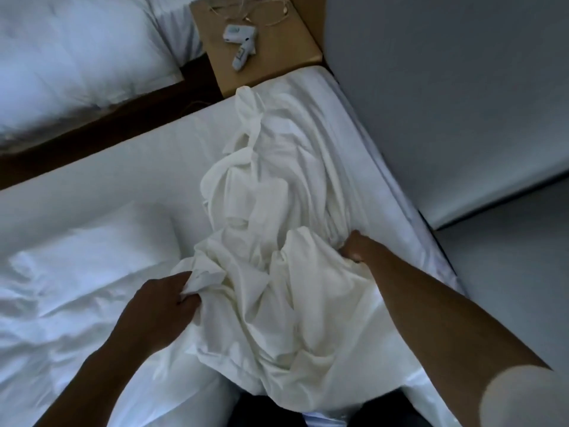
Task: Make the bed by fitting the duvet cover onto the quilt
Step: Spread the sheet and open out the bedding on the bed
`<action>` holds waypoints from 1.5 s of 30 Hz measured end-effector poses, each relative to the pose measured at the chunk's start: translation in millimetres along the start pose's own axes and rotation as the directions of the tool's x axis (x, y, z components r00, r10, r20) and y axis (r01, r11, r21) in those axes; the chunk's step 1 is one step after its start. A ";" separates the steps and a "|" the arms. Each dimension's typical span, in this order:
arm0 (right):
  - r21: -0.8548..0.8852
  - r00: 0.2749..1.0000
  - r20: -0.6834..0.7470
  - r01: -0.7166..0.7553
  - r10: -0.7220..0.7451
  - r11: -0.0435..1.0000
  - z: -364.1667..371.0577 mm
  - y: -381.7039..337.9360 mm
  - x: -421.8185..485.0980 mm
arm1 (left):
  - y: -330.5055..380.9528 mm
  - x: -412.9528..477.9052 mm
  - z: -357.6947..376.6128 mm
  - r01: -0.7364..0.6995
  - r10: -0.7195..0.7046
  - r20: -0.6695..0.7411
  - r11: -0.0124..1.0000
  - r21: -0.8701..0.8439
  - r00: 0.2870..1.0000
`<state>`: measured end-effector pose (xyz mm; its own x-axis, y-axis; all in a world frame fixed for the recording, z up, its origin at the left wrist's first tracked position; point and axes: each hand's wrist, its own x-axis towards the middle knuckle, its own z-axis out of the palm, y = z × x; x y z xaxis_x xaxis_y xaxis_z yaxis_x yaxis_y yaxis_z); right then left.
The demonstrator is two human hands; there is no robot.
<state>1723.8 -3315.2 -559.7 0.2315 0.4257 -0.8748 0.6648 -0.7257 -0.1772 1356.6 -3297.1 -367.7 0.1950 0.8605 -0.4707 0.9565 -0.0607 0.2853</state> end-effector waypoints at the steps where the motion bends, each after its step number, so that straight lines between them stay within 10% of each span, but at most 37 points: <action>1: -0.108 0.999 0.023 0.047 -0.044 0.993 7.0 -1.9 -4.0 | -4.5 -1.0 0.7 0.013 -0.013 0.011 1.000 -0.009 1.000; 4: -0.188 0.966 -0.187 0.145 -0.180 0.972 -35.3 -12.3 -25.0 | -11.2 -4.0 -5.7 0.022 -0.021 0.009 1.000 -0.014 1.000; 6: -0.098 0.812 -0.551 0.166 -0.192 0.981 -101.4 -29.2 -50.0 | -15.4 -5.4 -18.5 0.020 -0.022 -0.074 0.999 -0.029 0.997; 10: -0.161 -0.035 -0.987 0.328 -0.158 0.931 -200.6 -44.6 -116.9 | -21.0 -7.5 -46.9 0.080 -0.087 -0.141 0.995 -0.054 0.986; 11: -0.193 -0.086 -0.981 0.321 -0.174 0.927 -199.3 -39.4 -127.6 | -21.9 -8.1 -53.3 0.096 -0.106 -0.140 0.992 -0.076 0.985; 12: -0.213 0.053 -0.970 0.291 -0.238 0.933 -187.9 -31.7 -132.0 | -21.8 -8.9 -59.0 0.106 -0.118 -0.137 0.990 -0.096 0.983; 15: -0.359 0.826 -0.528 -0.005 -0.198 0.933 -133.6 -9.9 -118.9 | -17.4 -15.8 -70.4 0.083 -0.101 -0.133 0.988 -0.131 0.986; 16: -0.401 0.922 -0.367 -0.035 -0.125 0.916 -125.3 -7.0 -116.8 | -15.8 -18.6 -71.9 0.072 -0.089 -0.124 0.988 -0.140 0.988; 18: -0.344 0.884 -0.426 0.036 -0.190 0.938 -127.9 -12.1 -120.4 | -11.8 -26.4 -74.8 0.060 -0.077 -0.089 0.982 -0.181 0.993; 21: -0.206 0.297 -0.915 0.236 -0.273 0.950 -147.0 -18.7 -130.9 | -7.5 -39.4 -77.0 0.060 -0.073 -0.037 0.959 -0.277 0.997; 22: -0.190 0.247 -0.938 0.219 -0.242 0.957 -146.6 -19.8 -136.7 | -4.8 -44.1 -76.8 0.058 -0.067 -0.020 0.953 -0.297 0.998; 25: -0.254 0.595 -0.762 0.090 -0.257 0.963 -100.9 -13.0 -151.7 | 11.7 -56.0 -72.5 0.086 -0.089 0.009 0.926 -0.368 0.996; 28: -0.005 0.614 -0.709 0.487 -0.347 0.873 -17.9 -0.1 -178.0 | 47.5 -61.5 -64.7 0.105 -0.121 -0.006 0.879 -0.466 0.993; 30: 0.176 0.755 -0.339 0.637 -0.561 0.751 38.8 -2.6 -203.9 | 86.5 -63.1 -59.8 0.080 -0.063 0.049 0.830 -0.552 0.997; 32: 0.060 0.723 -0.114 0.690 -0.681 0.722 83.2 -6.1 -211.3 | 133.3 -67.0 -56.6 0.060 0.065 0.174 0.774 -0.630 0.983; 38: 0.350 0.810 -0.417 0.561 -0.411 0.750 60.8 43.9 -198.1 | 211.6 -83.9 -77.9 0.057 0.204 0.214 0.582 -0.811 0.955; 45: 0.369 0.508 -0.858 0.716 -0.079 0.593 -62.6 99.5 -224.5 | 194.9 -106.2 -67.1 0.096 0.144 0.158 0.365 -0.926 0.977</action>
<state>1782.5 -3449.1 -352.8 0.6743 0.7372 -0.0433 0.2975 -0.3248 -0.8978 1507.8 -3366.3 -206.1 0.3621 0.7521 -0.5506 0.1667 0.5290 0.8321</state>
